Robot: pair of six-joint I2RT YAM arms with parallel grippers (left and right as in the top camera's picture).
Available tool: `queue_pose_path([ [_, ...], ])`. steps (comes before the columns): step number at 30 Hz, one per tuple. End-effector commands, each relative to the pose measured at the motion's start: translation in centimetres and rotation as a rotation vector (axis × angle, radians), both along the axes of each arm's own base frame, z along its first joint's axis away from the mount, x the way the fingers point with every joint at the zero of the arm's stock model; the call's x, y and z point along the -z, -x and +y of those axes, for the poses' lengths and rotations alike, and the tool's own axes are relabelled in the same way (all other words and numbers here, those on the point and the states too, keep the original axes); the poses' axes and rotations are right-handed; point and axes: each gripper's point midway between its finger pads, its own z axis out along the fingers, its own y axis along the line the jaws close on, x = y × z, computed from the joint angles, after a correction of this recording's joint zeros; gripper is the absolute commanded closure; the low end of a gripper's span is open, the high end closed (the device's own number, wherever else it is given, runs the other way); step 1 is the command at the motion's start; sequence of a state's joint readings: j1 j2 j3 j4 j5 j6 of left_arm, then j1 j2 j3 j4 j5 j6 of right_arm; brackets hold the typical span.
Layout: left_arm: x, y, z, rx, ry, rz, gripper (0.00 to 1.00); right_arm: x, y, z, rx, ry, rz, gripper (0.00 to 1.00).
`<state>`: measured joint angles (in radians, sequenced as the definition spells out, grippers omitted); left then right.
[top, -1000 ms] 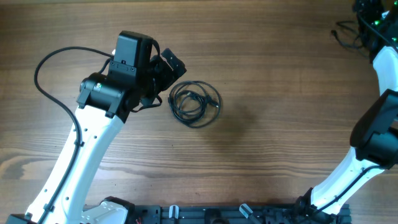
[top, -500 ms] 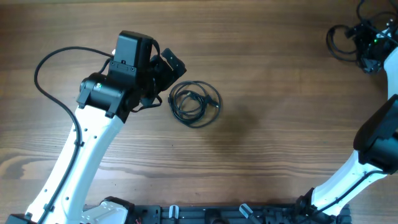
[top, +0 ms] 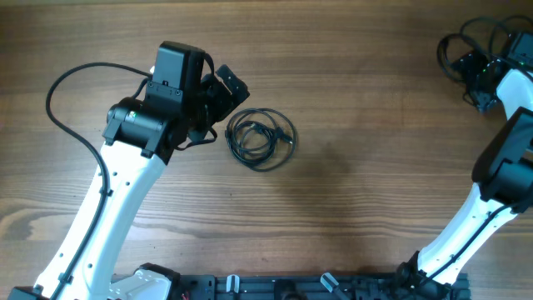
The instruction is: Untangle cables
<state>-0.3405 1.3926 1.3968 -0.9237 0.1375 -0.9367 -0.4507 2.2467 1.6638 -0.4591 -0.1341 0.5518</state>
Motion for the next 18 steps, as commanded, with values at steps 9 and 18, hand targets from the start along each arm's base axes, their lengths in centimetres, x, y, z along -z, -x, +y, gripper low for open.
queue_pose_path([
  [9, -1.2, -0.2, 0.3, 0.0, -0.012, -0.043, 0.0, -4.2, -9.4, 5.4, -0.036, -0.292, -0.418, 0.3],
  [18, -1.2, -0.2, 0.3, 0.0, -0.012, -0.043, 0.0, -9.9, -6.2, 3.4, -0.131, -0.135, -0.347, 0.0],
])
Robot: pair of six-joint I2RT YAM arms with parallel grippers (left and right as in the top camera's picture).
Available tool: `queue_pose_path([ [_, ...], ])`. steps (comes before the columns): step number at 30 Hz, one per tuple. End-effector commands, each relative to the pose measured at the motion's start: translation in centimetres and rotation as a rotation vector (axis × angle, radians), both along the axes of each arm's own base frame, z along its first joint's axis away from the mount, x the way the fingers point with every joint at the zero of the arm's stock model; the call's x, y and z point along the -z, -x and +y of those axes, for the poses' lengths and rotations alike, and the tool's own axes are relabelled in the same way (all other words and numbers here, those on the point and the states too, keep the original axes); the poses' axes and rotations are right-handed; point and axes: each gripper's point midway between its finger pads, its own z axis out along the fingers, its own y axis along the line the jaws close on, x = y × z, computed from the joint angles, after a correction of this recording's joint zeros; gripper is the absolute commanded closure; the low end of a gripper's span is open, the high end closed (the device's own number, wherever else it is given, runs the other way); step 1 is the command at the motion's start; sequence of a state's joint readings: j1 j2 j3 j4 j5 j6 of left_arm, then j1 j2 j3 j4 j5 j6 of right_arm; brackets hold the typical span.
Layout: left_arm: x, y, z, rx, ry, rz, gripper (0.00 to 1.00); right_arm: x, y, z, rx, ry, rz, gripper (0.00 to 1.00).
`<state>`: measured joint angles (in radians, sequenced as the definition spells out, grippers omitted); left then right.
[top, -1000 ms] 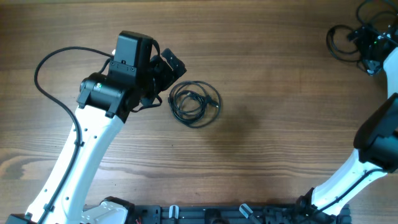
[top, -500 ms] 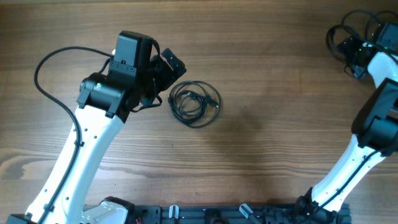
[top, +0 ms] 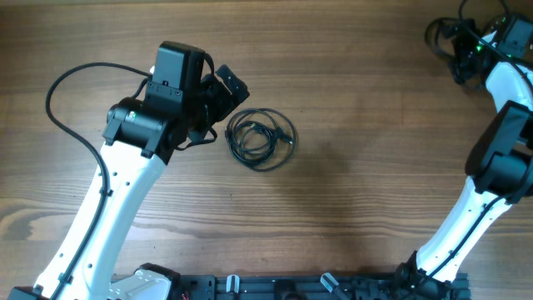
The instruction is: Untangle cables
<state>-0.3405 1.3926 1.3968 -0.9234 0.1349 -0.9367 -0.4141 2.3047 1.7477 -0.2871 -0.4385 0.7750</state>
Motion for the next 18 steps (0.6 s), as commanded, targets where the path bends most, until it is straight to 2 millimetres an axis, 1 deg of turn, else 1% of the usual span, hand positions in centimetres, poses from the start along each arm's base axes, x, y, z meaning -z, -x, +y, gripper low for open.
queue_pose_path([
  [1, -1.2, -0.2, 0.3, 0.001, -0.01, -0.042, 0.0, -7.4, 1.2, -1.1, -0.085, 0.179, -0.078, 0.0],
  [2, -1.2, -0.2, 0.3, 0.001, -0.01, -0.042, 0.0, -8.2, 1.9, -0.8, -0.107, 0.195, -0.067, 0.0],
  [3, -1.2, -0.2, 0.3, 0.001, -0.01, -0.042, 0.0, -8.9, 3.2, -0.1, -0.14, 0.205, -0.034, 0.0],
  [4, -1.2, -0.2, 0.3, 0.001, -0.01, -0.042, 0.0, -9.0, 4.6, 0.4, -0.157, 0.205, 0.017, 0.0],
  [5, -1.2, -0.2, 0.3, 0.001, -0.01, -0.042, 0.0, -8.6, 6.2, 0.2, -0.13, 0.216, 0.096, 0.0],
  [6, -1.2, -0.2, 0.3, 0.001, -0.01, -0.042, 0.0, -7.8, 8.3, -1.2, -0.072, 0.284, 0.214, 0.0],
  [7, -1.2, -0.2, 0.3, 0.001, -0.01, -0.042, 0.0, -7.5, 9.7, -2.4, -0.034, 0.343, 0.286, 0.0],
  [8, -1.2, -0.2, 0.3, 0.001, -0.01, -0.042, 0.0, -7.2, 10.6, -3.1, -0.01, 0.379, 0.337, 0.0],
  [9, -1.2, -0.2, 0.3, 0.001, -0.01, -0.042, 0.0, -6.8, 11.9, -3.6, 0.01, 0.405, 0.404, 0.0],
  [10, -1.2, -0.2, 0.3, 0.001, -0.01, -0.042, 0.0, -6.3, 12.7, -2.7, -0.018, 0.363, 0.431, 0.0],
  [12, -1.2, -0.2, 0.3, 0.001, -0.01, -0.042, 0.0, -6.1, 13.1, 0.6, -0.116, 0.208, 0.411, 0.0],
  [13, -1.2, -0.2, 0.3, 0.001, -0.01, -0.042, 0.0, -6.2, 13.1, 1.4, -0.144, 0.176, 0.402, 0.0],
  [14, -1.2, -0.2, 0.3, 0.001, -0.01, -0.042, 0.0, -6.4, 13.1, 2.9, -0.208, 0.12, 0.373, 0.0],
  [16, -1.2, -0.2, 0.3, 0.001, -0.01, -0.042, 0.0, -7.2, 13.3, 5.3, -0.299, 0.027, 0.325, 0.0],
  [17, -1.2, -0.2, 0.3, 0.001, -0.01, -0.042, 0.0, -7.7, 13.6, 6.0, -0.322, -0.002, 0.316, 0.0],
  [18, -1.2, -0.2, 0.3, 0.001, -0.01, -0.042, 0.0, -8.6, 14.2, 7.0, -0.351, -0.035, 0.306, 0.0],
])
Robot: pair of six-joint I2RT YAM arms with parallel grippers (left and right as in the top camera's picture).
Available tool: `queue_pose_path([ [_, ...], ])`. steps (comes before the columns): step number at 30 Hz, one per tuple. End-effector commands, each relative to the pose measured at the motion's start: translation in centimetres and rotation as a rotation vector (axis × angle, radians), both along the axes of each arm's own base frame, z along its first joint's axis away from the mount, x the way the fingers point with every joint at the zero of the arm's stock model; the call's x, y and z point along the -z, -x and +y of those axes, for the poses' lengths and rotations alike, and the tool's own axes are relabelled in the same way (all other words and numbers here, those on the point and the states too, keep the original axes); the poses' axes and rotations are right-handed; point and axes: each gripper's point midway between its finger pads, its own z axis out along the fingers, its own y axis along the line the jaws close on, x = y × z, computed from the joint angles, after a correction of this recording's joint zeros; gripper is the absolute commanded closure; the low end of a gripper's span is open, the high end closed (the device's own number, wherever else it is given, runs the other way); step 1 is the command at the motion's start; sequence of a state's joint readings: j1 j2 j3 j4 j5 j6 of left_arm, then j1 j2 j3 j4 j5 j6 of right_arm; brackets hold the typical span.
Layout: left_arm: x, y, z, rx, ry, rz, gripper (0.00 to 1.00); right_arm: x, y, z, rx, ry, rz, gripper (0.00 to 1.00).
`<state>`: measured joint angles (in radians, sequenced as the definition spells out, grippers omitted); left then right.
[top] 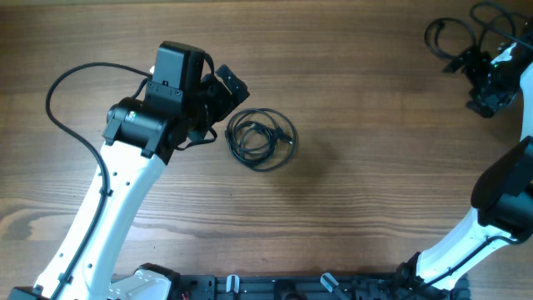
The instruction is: Untangle cables
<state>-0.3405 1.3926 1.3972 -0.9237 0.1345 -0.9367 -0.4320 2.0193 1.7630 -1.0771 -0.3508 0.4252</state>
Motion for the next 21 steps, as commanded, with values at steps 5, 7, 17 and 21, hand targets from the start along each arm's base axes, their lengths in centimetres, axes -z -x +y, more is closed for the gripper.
queue_pose_path([
  [5, -1.2, -0.1, 0.3, 0.002, -0.01, -0.042, 0.0, -8.4, 2.8, 4.8, -0.177, -0.095, -0.162, 0.0],
  [7, -1.2, -0.1, 0.3, 0.002, -0.01, -0.042, 0.0, -10.5, 4.7, 5.7, -0.204, -0.081, -0.173, 0.0],
  [17, -1.2, -0.1, 0.3, 0.002, -0.01, -0.042, 0.0, -12.5, 9.5, 15.0, -0.531, -0.098, -0.108, 0.0],
  [21, -1.2, -0.1, 0.3, 0.002, -0.01, -0.042, 0.0, -12.7, 12.3, 20.7, -0.714, -0.166, -0.041, 0.0],
])
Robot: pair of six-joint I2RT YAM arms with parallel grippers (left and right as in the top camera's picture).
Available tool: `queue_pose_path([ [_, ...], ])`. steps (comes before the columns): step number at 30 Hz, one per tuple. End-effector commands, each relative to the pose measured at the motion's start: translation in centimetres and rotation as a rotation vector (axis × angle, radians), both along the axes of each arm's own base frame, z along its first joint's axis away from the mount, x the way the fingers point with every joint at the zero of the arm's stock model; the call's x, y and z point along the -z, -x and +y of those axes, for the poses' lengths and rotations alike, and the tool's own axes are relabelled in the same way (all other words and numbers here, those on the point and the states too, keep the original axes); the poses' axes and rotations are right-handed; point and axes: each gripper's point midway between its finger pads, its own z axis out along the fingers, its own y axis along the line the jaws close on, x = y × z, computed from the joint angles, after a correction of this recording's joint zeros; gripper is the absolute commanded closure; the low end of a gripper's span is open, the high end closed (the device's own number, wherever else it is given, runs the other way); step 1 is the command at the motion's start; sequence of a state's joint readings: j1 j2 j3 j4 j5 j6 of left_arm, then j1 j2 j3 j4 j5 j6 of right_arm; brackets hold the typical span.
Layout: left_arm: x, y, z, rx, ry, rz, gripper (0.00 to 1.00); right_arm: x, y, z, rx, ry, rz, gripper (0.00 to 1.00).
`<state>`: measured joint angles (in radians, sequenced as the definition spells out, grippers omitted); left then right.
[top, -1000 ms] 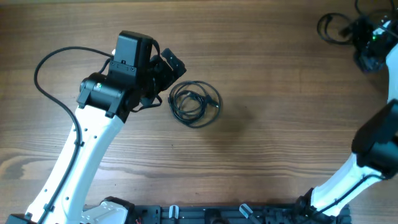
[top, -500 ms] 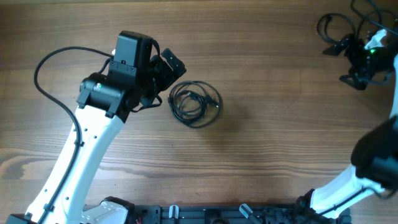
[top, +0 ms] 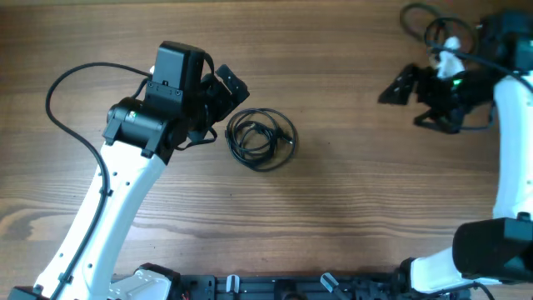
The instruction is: Untangle cables
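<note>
A black cable wound into a small coil lies on the wooden table left of centre. My left gripper hovers just up and left of the coil, its jaws apart and nothing between them. At the far right my right gripper points left, open and empty. Loops of a second black cable show at the top right edge, behind the right wrist. Whether they touch the wrist cannot be told.
The left arm's own black lead arcs over the table at the left. A black rail runs along the front edge between the two arm bases. Bare wood lies between the coil and the right arm.
My right gripper has shifted left, from near the right edge to a spot well inside the table. The cable loops at the top right now sit further left. The left arm and coil are unchanged.
My right gripper was first at the cable bundle in the top right corner. It was then higher in that corner, then slightly lower beside the loops, and now it stands open further left. The left gripper and the coil stayed still throughout.
</note>
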<state>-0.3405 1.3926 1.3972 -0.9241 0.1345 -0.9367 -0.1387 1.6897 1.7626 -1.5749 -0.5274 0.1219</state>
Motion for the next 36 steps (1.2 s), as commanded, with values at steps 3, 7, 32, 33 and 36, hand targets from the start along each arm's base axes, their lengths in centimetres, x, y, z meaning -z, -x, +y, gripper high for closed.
queue_pose_path([
  [3, -1.2, -0.2, 0.3, 0.002, -0.009, -0.043, 0.0, -1.7, 2.5, 6.0, -0.215, -0.037, -0.039, 0.0],
  [7, -1.2, -0.2, 0.3, 0.002, -0.009, -0.043, 0.0, -2.9, 4.2, 8.6, -0.306, -0.039, -0.082, 0.0],
  [32, -1.2, -0.2, 0.3, 0.002, -0.009, -0.042, 0.0, -9.4, 8.9, 6.6, -0.292, 0.068, -0.395, 0.0],
  [33, -1.2, -0.2, 0.3, 0.002, -0.009, -0.042, 0.0, -9.2, 8.8, 6.7, -0.293, 0.068, -0.389, 0.0],
  [36, -1.2, -0.2, 0.3, 0.002, -0.009, -0.042, 0.0, -8.7, 8.6, 6.7, -0.294, 0.068, -0.362, 0.0],
])
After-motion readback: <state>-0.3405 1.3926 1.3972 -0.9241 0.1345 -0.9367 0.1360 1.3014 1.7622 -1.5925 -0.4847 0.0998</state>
